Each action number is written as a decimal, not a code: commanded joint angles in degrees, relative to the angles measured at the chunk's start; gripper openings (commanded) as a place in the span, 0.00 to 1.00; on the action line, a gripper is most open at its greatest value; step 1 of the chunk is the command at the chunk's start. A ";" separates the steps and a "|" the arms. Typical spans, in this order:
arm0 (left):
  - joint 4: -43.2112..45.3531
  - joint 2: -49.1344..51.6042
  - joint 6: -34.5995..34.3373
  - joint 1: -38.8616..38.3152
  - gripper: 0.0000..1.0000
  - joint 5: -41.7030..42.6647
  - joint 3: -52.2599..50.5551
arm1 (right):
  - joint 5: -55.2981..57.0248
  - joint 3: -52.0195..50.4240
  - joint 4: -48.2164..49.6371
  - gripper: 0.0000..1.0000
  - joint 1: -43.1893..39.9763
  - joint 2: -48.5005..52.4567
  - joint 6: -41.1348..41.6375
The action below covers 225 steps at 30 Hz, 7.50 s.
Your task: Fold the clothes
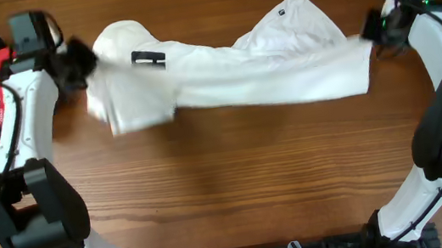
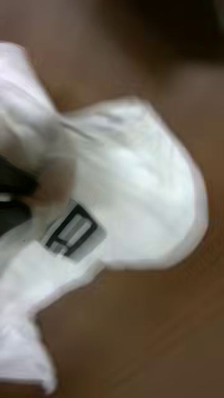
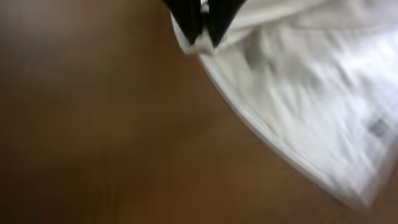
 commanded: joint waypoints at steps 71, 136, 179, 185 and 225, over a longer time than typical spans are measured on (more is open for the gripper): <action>-55.89 11.15 5.25 -6.05 0.04 -5.42 41.99 | 10.38 41.38 -51.49 0.05 -5.99 11.78 0.20; -37.27 -7.04 -3.61 -0.98 0.04 -8.35 -9.64 | 8.59 -4.57 -45.70 0.04 -13.70 -8.57 2.16; -12.48 -1.77 -3.87 -1.05 0.04 -6.43 -9.64 | -1.11 -4.63 -16.04 0.06 -2.97 4.44 -2.10; -11.15 -1.77 -9.03 -1.05 0.04 -7.08 -9.64 | 5.81 -4.61 -15.08 0.04 -2.99 5.62 4.15; -17.42 4.26 -3.58 -26.25 0.61 -11.41 -9.64 | -5.40 -4.63 -8.26 0.04 -2.97 5.57 5.25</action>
